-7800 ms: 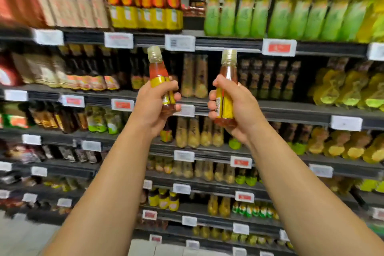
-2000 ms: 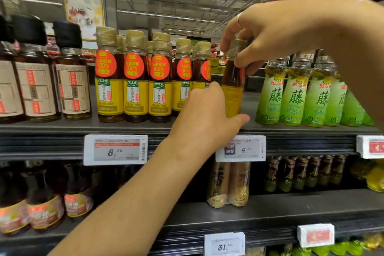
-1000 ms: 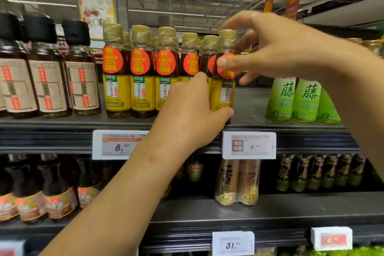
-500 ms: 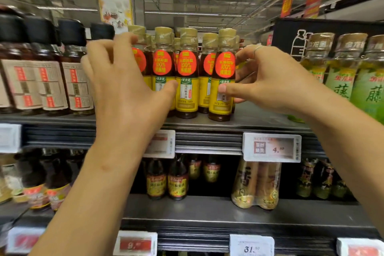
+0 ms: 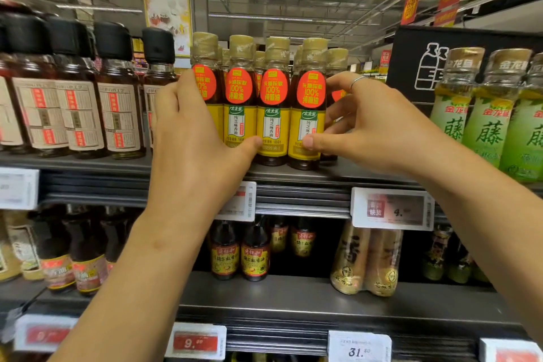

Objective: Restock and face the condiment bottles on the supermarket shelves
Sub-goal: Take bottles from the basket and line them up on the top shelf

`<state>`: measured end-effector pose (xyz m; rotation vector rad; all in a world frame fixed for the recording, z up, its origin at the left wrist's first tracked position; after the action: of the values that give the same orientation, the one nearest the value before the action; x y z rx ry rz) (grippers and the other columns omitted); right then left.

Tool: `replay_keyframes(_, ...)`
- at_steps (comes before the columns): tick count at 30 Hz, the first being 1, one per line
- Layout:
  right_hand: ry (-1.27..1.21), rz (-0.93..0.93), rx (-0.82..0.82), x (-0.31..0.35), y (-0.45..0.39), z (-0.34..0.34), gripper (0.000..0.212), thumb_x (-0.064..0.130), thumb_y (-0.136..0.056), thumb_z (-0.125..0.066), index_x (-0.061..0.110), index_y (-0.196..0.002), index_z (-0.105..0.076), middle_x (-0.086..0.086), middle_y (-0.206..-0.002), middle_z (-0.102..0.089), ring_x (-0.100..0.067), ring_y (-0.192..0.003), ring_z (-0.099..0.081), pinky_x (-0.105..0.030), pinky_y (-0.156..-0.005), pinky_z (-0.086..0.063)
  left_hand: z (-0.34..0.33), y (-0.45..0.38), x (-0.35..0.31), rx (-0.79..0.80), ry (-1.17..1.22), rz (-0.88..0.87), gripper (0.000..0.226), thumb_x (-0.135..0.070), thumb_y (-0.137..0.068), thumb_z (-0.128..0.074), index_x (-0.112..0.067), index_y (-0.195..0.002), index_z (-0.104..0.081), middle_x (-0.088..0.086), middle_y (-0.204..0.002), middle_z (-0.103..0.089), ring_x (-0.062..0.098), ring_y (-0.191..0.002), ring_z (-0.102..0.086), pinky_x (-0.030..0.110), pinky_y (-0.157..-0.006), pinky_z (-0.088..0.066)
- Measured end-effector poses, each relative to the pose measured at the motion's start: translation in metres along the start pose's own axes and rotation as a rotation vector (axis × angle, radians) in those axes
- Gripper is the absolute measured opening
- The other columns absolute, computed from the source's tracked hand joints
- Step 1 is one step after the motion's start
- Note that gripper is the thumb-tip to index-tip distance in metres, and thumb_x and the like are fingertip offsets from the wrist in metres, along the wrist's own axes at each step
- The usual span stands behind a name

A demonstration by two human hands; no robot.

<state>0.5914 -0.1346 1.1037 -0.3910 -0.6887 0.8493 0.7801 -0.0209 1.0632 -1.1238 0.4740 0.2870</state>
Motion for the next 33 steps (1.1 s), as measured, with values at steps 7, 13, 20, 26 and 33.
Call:
replay_keyframes(7, -0.27, -0.113, -0.015, -0.029, -0.007, 0.027, 0.04, 0.03, -0.082, -0.085, 0.021, -0.117, -0.067, 0.0, -0.088, -0.079, -0.016, -0.077, -0.078, -0.038, -0.075, -0.064, -0.001, 0.0, 0.001, -0.02, 0.004, 0.009, 0.106, -0.045, -0.067, -0.091, -0.021, -0.152, -0.033, 0.002, -0.144, -0.039, 0.02, -0.134, -0.039, 0.023, -0.102, -0.027)
replay_keyframes(13, -0.23, -0.302, -0.009, -0.062, -0.027, 0.019, 0.051, 0.022, -0.086, -0.081, 0.022, -0.131, -0.058, 0.0, -0.11, -0.07, -0.017, -0.085, -0.076, -0.036, -0.071, -0.065, -0.001, 0.0, 0.001, -0.027, 0.001, 0.018, 0.104, -0.044, -0.067, -0.091, -0.021, -0.151, -0.033, 0.002, -0.144, -0.04, 0.019, -0.134, -0.038, 0.023, -0.102, -0.026)
replay_keyframes(20, -0.261, -0.342, 0.086, -0.062, -0.031, 0.001, 0.062, 0.023, -0.083, -0.085, 0.025, -0.135, -0.051, 0.0, -0.109, -0.066, -0.019, -0.096, -0.071, -0.034, -0.068, -0.065, 0.004, 0.004, -0.003, -0.047, -0.015, 0.007, 0.097, -0.041, -0.07, -0.089, -0.021, -0.149, -0.036, 0.004, -0.143, -0.04, 0.021, -0.134, -0.039, 0.024, -0.102, -0.027)
replay_keyframes(26, -0.231, -0.328, 0.069, -0.058, -0.026, -0.005, 0.062, 0.026, -0.079, -0.088, 0.032, -0.127, -0.048, 0.001, -0.104, -0.068, -0.019, -0.089, -0.073, -0.029, -0.06, -0.063, 0.02, -0.008, -0.061, -0.163, -0.007, -0.362, 0.048, -0.029, -0.091, -0.065, -0.011, -0.134, -0.056, 0.008, -0.131, -0.055, 0.025, -0.125, -0.046, 0.01, -0.098, -0.024)
replay_keyframes(33, -0.209, -0.298, 0.007, -0.061, -0.025, -0.007, 0.043, 0.029, -0.076, -0.09, 0.032, -0.099, -0.054, 0.002, -0.092, -0.072, -0.017, -0.082, -0.073, -0.023, -0.054, -0.057, -0.015, -0.046, -0.107, 0.092, -0.117, -0.549, 0.045, -0.025, -0.102, -0.047, -0.025, -0.147, -0.048, -0.004, -0.146, -0.051, 0.019, -0.147, -0.029, 0.05, -0.118, -0.021)
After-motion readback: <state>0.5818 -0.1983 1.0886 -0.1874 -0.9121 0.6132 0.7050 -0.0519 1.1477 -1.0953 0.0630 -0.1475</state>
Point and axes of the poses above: each hand's wrist, its own y-axis away from the middle knuckle, its own z-axis out of the back of the hand, x = y × z, the point moved 5 cm from there along -y, towards the middle knuckle
